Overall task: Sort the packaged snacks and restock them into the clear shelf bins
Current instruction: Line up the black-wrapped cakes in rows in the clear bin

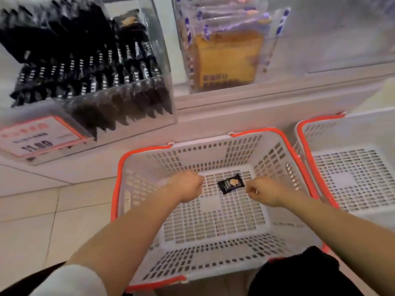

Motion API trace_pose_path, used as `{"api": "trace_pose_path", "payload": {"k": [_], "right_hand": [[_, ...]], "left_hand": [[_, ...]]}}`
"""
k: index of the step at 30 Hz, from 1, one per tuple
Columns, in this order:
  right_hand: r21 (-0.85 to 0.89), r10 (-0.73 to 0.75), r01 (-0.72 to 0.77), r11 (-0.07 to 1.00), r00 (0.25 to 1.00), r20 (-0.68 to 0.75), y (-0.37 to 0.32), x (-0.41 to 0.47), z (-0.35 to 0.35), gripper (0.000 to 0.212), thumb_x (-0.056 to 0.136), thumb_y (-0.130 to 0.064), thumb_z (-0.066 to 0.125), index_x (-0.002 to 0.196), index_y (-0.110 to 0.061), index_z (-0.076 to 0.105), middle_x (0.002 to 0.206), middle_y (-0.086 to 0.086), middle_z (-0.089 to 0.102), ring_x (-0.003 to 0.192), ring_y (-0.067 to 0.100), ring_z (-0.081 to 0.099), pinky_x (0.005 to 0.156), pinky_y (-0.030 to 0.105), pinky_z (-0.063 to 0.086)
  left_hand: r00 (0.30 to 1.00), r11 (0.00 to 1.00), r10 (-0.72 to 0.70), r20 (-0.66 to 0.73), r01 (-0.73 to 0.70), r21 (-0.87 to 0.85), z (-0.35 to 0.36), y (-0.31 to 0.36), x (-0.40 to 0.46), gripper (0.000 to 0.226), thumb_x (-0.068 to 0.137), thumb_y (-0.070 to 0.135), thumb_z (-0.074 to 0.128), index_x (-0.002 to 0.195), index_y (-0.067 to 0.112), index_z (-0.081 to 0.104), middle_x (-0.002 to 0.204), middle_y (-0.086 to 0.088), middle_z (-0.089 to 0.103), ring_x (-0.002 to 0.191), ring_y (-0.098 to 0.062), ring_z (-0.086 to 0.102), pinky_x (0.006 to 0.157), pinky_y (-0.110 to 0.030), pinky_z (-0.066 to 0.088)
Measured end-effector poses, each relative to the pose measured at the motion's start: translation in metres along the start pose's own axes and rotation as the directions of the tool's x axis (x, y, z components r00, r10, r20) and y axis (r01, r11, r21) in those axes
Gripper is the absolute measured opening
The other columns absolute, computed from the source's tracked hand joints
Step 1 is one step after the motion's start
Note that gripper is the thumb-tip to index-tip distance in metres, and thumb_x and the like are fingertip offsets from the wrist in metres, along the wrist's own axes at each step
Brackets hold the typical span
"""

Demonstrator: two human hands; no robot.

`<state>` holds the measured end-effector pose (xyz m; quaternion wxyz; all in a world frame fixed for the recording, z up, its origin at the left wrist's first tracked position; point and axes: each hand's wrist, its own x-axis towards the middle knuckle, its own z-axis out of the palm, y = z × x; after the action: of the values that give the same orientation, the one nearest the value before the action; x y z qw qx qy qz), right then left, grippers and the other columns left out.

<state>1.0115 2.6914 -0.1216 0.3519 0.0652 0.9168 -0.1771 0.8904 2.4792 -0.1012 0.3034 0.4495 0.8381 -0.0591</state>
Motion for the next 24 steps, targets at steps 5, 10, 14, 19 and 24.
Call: {"api": "trace_pose_path", "payload": {"k": [5,10,14,19,24], "right_hand": [[-0.036,0.083,-0.080,0.996,0.992,0.094,0.025,0.064,0.052,0.016,0.098,-0.018,0.037,0.107,-0.012,0.049,0.100,0.010,0.051,0.084,0.025,0.052,0.078,0.038,0.050],[0.044,0.091,-0.088,0.995,0.994,-0.059,0.031,0.109,0.082,0.055,0.096,-0.004,0.037,0.146,-0.020,0.021,0.155,0.008,0.013,0.136,0.032,0.025,0.101,0.042,0.036],[-0.089,0.083,-0.090,0.992,0.993,-0.079,0.027,0.132,0.103,0.073,0.090,0.004,0.040,0.149,-0.021,0.005,0.157,0.002,-0.003,0.144,0.028,0.001,0.114,0.042,0.016],[-0.331,0.014,-0.077,0.941,0.982,-0.188,0.026,0.136,0.113,0.044,0.089,-0.005,0.043,0.133,-0.008,0.035,0.136,0.013,0.037,0.128,0.030,0.032,0.103,0.038,0.030],[0.280,0.087,-0.034,0.959,0.980,-0.181,0.014,0.110,0.101,0.044,0.085,-0.022,0.063,0.122,-0.010,0.043,0.120,0.009,0.049,0.106,0.023,0.049,0.078,0.031,0.044]], "left_hand": [[0.981,0.945,-0.159,0.114,0.185,-0.269,0.060,-0.009,0.037,0.026,0.097,0.023,0.035,0.099,0.010,0.057,0.096,-0.011,0.059,0.086,-0.029,0.056,0.076,-0.039,0.048],[0.958,0.914,-0.207,0.198,0.262,-0.311,0.104,-0.016,0.042,0.026,0.097,0.024,0.038,0.102,0.012,0.060,0.098,-0.010,0.063,0.089,-0.028,0.059,0.076,-0.036,0.049],[0.942,0.862,-0.260,0.211,0.325,-0.389,0.124,-0.013,0.042,0.025,0.095,0.024,0.041,0.104,0.014,0.062,0.103,-0.008,0.065,0.092,-0.025,0.059,0.080,-0.034,0.047],[0.945,0.826,-0.280,0.169,0.327,-0.459,0.134,-0.008,0.040,0.023,0.095,0.025,0.043,0.104,0.017,0.062,0.101,-0.004,0.066,0.089,-0.021,0.060,0.078,-0.030,0.047],[0.850,0.384,-0.514,0.115,0.348,-0.855,0.113,0.006,0.042,0.027,0.094,0.029,0.051,0.120,0.023,0.053,0.093,0.014,0.056,0.078,-0.001,0.056,0.055,-0.007,0.044]]}}
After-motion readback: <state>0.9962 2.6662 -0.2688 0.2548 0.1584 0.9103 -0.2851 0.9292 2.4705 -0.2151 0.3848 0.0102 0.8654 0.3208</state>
